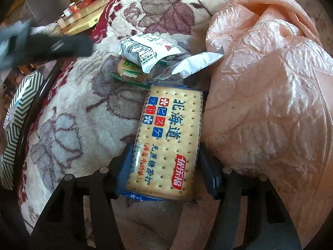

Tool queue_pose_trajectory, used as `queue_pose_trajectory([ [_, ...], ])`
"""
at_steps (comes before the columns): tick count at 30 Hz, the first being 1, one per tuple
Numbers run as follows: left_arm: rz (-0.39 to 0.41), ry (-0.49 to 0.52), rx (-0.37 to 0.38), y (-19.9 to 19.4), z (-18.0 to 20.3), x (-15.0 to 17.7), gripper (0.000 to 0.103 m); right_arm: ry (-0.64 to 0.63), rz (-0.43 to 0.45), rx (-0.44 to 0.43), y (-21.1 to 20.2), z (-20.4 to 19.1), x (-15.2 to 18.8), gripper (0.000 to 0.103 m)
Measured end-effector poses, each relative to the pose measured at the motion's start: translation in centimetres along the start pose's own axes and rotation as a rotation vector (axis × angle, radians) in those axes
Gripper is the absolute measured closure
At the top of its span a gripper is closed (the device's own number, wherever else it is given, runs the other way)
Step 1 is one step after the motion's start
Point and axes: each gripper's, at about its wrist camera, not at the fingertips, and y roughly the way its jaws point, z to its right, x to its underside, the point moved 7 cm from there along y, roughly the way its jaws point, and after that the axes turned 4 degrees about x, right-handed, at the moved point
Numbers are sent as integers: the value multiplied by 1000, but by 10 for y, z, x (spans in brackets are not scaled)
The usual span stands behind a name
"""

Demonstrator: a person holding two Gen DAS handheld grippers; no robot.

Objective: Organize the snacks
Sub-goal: 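Grasp the white printed pack with the left tool while the right tool grasps the cracker pack, then carry the white pack in the left tool while the right tool carries the cracker pack to the tray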

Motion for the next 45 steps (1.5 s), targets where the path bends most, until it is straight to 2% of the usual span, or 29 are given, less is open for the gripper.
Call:
queue_pose_trajectory([
  [7,-45,106,-8,36,34,-21,14,24,3,-24,2,2,-1,43],
  [14,-127,151,-46,73,42,-21,15,42,7,-43,2,6,0,43],
  [15,-124,145,-39,74,41,-21,23,46,10,-47,2,8,0,43],
  [16,-118,137,-24,73,41,-22,38,47,13,-51,1,12,0,43],
  [18,-93,113,-15,69,36,-25,47,53,21,-58,0,16,-1,44],
  [22,-65,95,-10,57,25,-20,50,44,22,-63,-2,18,1,45],
  [31,-30,-4,4,8,-19,19,51,14,-2,-52,-13,12,16,45],
  [37,-16,-36,12,-22,-23,59,51,25,10,-41,-29,2,34,45],
  [45,-20,-62,-5,-51,-28,119,50,2,15,-83,-54,-20,59,46],
])
